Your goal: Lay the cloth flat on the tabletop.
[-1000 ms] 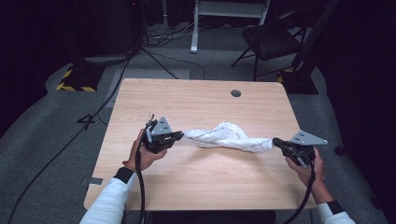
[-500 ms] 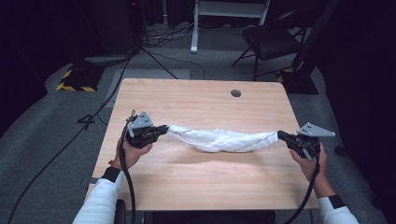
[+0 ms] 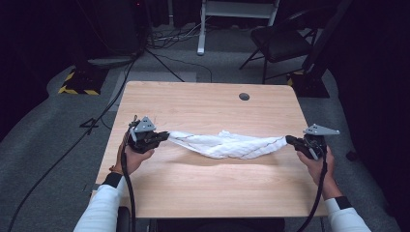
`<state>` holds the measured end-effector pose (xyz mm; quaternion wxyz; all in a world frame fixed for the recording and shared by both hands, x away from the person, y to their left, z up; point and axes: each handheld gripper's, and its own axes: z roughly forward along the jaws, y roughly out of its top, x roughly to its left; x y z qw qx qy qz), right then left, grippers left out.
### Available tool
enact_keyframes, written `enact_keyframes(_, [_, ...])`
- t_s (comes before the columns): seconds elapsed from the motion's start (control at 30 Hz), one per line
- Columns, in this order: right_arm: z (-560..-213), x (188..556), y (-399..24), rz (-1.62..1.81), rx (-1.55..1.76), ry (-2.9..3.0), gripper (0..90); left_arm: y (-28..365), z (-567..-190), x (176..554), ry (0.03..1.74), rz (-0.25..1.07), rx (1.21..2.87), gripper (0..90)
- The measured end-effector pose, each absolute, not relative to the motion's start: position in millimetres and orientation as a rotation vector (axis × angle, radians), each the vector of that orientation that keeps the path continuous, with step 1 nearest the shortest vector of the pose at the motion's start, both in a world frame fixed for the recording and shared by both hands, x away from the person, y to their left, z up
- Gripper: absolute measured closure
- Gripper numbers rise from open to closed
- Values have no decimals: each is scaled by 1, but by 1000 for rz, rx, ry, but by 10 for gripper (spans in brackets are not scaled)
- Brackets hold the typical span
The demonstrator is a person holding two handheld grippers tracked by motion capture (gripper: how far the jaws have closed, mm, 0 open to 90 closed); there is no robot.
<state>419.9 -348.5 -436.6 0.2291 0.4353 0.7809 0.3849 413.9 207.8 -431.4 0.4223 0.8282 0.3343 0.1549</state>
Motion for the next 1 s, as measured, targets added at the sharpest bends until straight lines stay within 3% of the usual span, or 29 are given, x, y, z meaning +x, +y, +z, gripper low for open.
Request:
enact_keyframes(0.13, [-443,427,-347,1004,1213,2152,882,201,-440,417,860,403,2113,829])
enact_keyframes(0.17, [-445,430,-345,984,1211,2166,875,197,-443,418,881,409,2123,771])
enact_keyframes(0.2, [-450,436,-340,932,1218,2155,761,194,-444,417,876,420,2130,726])
enact_keyframes(0.27, [-452,439,-337,901,1218,2144,714,191,-444,416,878,430,2133,615])
enact_keyframes(0.4, [-453,439,-332,907,1202,2155,666,180,-441,412,826,419,2122,543])
enact_keyframes(0.43, [-452,437,-330,932,1204,2159,631,174,-440,413,829,417,2122,489])
enact_keyframes(0.53, [-448,431,-323,979,1150,2196,592,159,-440,417,806,386,2133,459])
enact_keyframes(0.8, [-449,409,-287,1070,929,2371,618,113,-449,435,705,261,2227,472])
enact_keyframes(1.0, [-470,395,-245,1062,755,2580,627,98,-463,441,674,186,2305,672])
